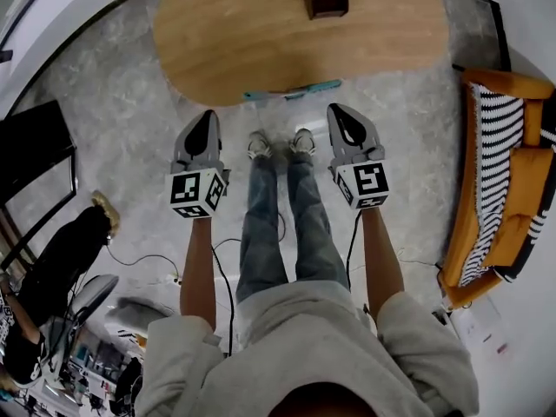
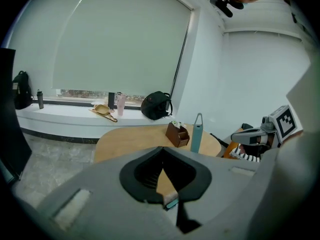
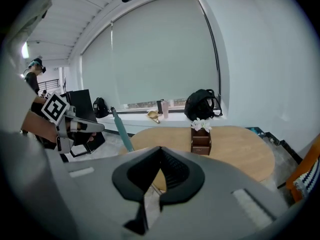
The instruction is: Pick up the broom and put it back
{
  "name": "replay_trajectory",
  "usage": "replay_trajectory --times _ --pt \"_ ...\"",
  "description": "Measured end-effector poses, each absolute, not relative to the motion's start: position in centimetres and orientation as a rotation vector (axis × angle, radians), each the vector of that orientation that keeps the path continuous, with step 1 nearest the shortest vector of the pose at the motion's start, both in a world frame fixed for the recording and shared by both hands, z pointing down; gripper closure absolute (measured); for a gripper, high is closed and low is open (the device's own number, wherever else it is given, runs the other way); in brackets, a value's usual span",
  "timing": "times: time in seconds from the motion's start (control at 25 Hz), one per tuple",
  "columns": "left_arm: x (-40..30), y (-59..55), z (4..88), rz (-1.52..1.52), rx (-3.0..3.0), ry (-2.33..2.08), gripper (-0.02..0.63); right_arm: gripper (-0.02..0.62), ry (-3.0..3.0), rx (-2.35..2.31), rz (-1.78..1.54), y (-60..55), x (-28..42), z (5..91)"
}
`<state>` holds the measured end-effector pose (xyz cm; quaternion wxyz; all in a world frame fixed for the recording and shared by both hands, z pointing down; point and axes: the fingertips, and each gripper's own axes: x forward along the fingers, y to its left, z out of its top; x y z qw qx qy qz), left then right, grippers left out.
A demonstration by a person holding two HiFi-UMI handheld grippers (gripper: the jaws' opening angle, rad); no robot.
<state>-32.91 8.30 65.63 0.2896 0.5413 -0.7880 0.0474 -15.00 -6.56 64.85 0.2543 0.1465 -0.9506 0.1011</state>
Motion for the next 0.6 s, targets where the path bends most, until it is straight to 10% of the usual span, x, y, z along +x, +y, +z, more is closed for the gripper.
replay_trajectory --times 0.6 --pt "-33.3 10.2 69.6 0.113 1.372 -2.139 0.604 0.594 -2.571 0.241 0.241 -3.0 -17.7 71.5"
